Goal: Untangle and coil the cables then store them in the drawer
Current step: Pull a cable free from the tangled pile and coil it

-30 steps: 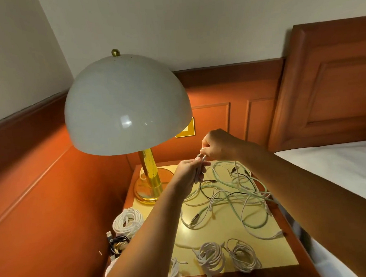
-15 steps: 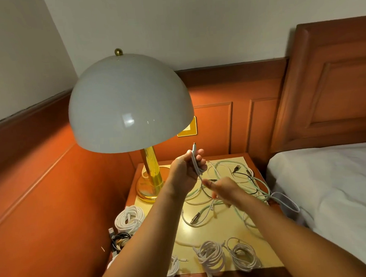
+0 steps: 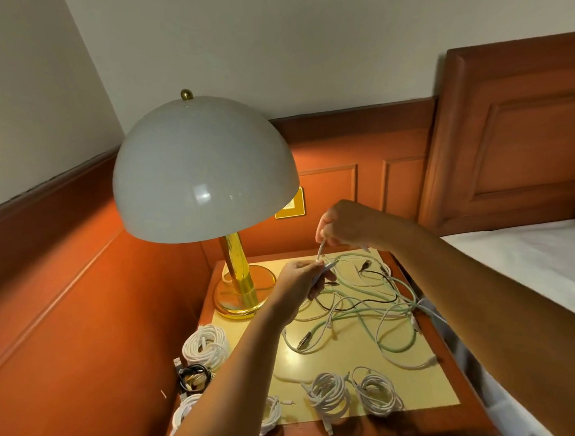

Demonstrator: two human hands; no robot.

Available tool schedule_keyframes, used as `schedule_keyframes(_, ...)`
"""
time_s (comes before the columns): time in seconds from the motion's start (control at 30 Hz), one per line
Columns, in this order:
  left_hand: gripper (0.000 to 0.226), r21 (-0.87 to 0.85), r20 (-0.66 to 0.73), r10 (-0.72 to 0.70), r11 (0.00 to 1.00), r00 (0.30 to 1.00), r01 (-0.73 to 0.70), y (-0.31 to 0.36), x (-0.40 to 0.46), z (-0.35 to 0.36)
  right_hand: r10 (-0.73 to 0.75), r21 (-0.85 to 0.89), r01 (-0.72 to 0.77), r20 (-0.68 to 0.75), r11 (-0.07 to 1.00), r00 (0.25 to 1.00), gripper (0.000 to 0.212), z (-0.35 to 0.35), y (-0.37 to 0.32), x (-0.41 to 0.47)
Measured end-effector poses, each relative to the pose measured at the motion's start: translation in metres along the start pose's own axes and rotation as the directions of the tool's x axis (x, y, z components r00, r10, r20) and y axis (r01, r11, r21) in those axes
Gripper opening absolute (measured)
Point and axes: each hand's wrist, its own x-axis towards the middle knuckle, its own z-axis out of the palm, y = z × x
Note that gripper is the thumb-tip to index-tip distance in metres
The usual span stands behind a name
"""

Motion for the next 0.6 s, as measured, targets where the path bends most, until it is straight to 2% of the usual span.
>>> schedule_keyframes(0.1,0.042,-0.056,-0.053,-0.016,0.998,0.998,0.013,0.0,-0.016,0.01,-0.054,-0.072,0.048,-0.086,0.996,0.995,0.024,0.04,-0.009,-0.035)
schedule_keyframes(0.17,0.039,-0.197,-0.092,-0.045,0.98,0.995,0.026,-0.001,-0.025,0.016,-0.067,0.058,0.085,-0.264,0.995,0.962,0.022,0.081,-0.002,-0.063)
schedule_keyframes(0.23,0.036,-0.387,-0.077,-0.093,0.92,0.993,0.056,-0.001,-0.038,0.023,-0.028,0.216,0.141,-0.456,0.966,0.889,0.023,0.118,0.006,-0.084)
schedule_keyframes(0.33,0.03,-0.613,-0.048,-0.182,0.781,0.982,0.115,-0.002,-0.066,0.038,0.068,0.362,0.197,-0.603,0.911,0.795,0.021,0.154,0.013,-0.098)
schedule_keyframes(0.43,0.029,-0.7,-0.072,-0.227,0.705,0.971,0.113,-0.005,-0.094,0.041,0.03,0.296,0.234,-0.677,0.926,0.736,0.022,0.177,0.009,-0.107)
schedule_keyframes(0.6,0.03,-0.792,-0.077,-0.288,0.599,0.955,0.116,-0.007,-0.123,0.031,-0.059,0.173,0.254,-0.708,0.952,0.704,0.038,0.198,0.0,-0.121)
